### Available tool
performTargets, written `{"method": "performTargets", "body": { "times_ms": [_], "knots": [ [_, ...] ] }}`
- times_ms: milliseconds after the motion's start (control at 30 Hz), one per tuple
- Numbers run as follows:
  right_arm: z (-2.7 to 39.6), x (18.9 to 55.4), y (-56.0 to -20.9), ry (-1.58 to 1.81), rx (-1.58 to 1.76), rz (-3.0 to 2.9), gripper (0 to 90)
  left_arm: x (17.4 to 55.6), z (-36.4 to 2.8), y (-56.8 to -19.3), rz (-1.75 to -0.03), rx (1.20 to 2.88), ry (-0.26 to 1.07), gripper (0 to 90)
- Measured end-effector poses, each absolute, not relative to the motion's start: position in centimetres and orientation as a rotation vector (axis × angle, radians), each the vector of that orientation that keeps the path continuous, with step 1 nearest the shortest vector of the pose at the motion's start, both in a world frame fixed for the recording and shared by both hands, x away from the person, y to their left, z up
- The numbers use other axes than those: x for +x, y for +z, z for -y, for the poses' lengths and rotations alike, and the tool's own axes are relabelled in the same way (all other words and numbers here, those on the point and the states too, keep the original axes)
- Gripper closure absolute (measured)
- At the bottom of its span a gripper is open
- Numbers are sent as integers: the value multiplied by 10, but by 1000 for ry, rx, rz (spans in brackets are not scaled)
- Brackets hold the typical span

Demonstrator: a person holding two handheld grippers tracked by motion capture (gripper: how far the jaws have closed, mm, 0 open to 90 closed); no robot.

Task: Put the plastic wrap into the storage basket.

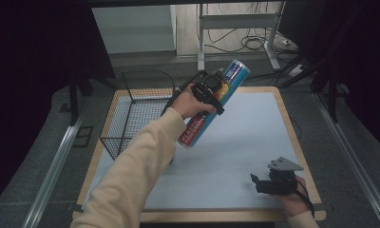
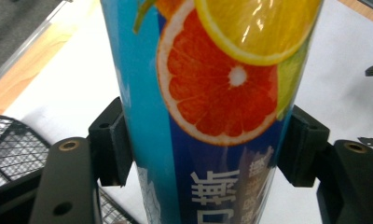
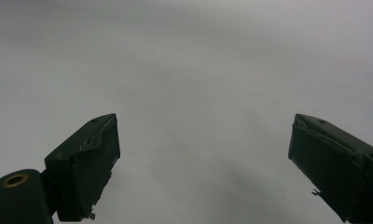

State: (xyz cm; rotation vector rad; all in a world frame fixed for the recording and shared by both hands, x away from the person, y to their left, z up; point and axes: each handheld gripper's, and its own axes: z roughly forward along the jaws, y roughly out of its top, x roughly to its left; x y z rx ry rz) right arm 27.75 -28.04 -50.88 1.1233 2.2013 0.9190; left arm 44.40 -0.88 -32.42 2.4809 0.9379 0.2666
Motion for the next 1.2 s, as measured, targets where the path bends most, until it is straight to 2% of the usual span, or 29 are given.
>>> {"method": "performTargets", "body": {
  "times_ms": [833, 1200],
  "knots": [
    [280, 279, -511, 912, 1135, -2211, 89, 453, -39, -289, -1019, 2461, 339, 320],
    [280, 280, -512, 903, 1138, -2213, 89, 454, -68, -288, -1084, 2435, 362, 320]
  ]
}}
